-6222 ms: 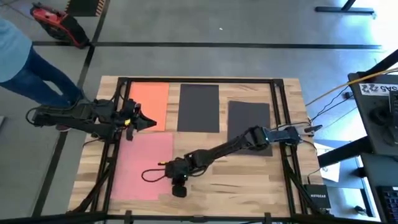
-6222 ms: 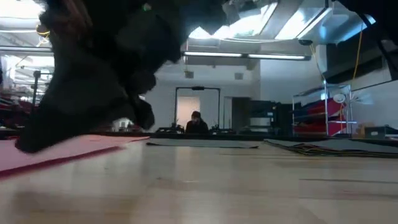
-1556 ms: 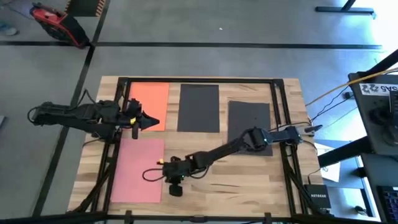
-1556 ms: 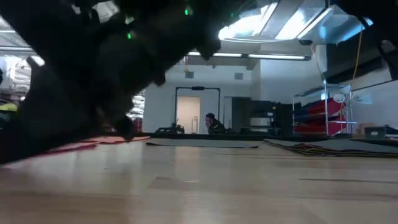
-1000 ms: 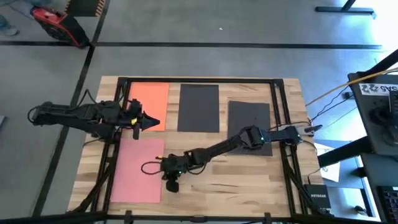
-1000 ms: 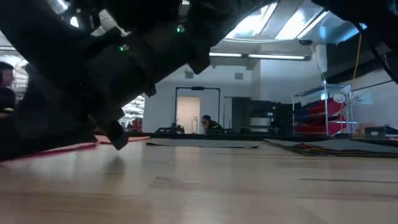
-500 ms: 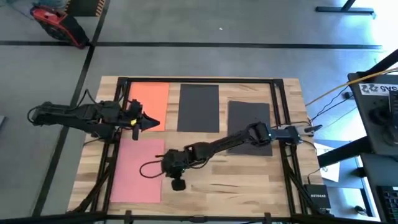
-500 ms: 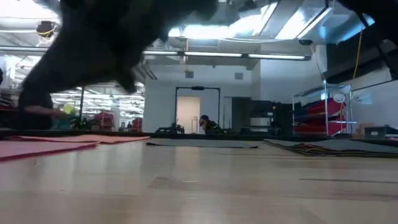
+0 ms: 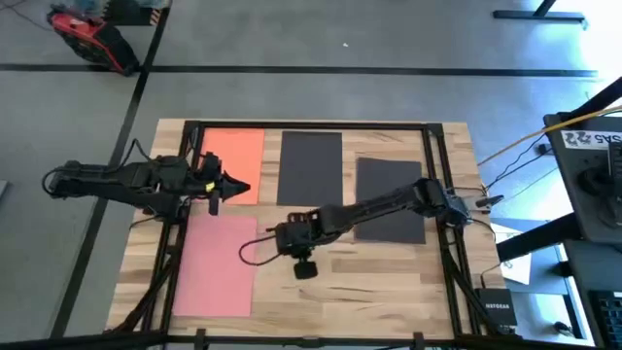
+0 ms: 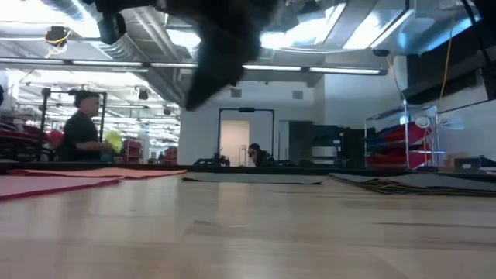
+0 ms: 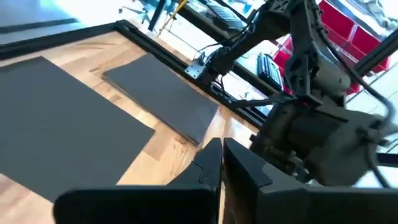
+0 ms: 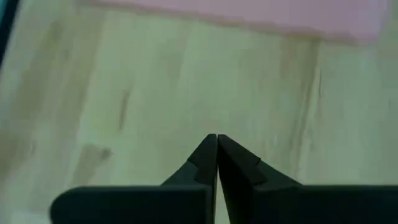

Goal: Organize paper
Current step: Stack the black color paper on top of the other black color paper

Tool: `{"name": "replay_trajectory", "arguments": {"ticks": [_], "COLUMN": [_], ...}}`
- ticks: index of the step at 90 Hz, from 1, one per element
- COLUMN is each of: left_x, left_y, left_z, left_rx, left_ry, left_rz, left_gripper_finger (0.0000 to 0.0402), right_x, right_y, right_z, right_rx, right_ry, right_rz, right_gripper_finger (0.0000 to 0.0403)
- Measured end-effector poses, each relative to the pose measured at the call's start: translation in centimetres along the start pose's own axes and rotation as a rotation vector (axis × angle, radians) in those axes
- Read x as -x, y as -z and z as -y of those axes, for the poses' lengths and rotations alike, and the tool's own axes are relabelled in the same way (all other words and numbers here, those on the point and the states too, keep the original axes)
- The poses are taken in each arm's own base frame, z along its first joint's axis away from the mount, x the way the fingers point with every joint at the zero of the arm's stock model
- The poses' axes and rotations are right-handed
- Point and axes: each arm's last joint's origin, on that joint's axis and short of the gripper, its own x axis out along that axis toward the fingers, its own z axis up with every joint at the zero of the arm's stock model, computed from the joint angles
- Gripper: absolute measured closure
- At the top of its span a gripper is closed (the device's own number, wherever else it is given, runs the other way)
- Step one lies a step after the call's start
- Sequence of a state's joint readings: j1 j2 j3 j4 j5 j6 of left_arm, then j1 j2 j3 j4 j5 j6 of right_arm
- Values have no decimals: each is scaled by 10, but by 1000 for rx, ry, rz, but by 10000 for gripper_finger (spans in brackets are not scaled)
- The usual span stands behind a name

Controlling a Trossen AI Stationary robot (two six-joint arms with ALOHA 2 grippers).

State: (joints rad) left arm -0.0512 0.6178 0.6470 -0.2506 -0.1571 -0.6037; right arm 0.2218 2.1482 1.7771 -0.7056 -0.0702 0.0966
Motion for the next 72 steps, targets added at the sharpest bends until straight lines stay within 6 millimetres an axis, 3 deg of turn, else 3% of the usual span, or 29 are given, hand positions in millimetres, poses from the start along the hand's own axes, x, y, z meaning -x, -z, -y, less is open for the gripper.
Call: {"name": "replay_trajectory", "arguments": {"ticks": [15, 35, 49, 60, 72], "left_x": [-1, -1, -1, -1, -2], "left_y": [-2, -5, -7, -7, -9], "left_z": [-3, -8, -10, -12, -15], "left_rx": [0, 23, 18, 19, 24], "left_ry": [17, -10, -21, -38, -56], "left_rz": [-11, 11, 17, 21, 29], "left_gripper_finger": [402, 402, 402, 402, 402], "right_x": [18, 72, 104, 107, 98], "right_y": [49, 106, 130, 146, 157], "right_z": [5, 5, -4, -3, -3], "right_rx": [-137, -390, -476, -543, -538], "right_ry": [48, 122, 104, 52, 33], "right_rz": [-17, -6, 20, -28, -87], "right_gripper_finger": [403, 403, 402, 390, 347]}}
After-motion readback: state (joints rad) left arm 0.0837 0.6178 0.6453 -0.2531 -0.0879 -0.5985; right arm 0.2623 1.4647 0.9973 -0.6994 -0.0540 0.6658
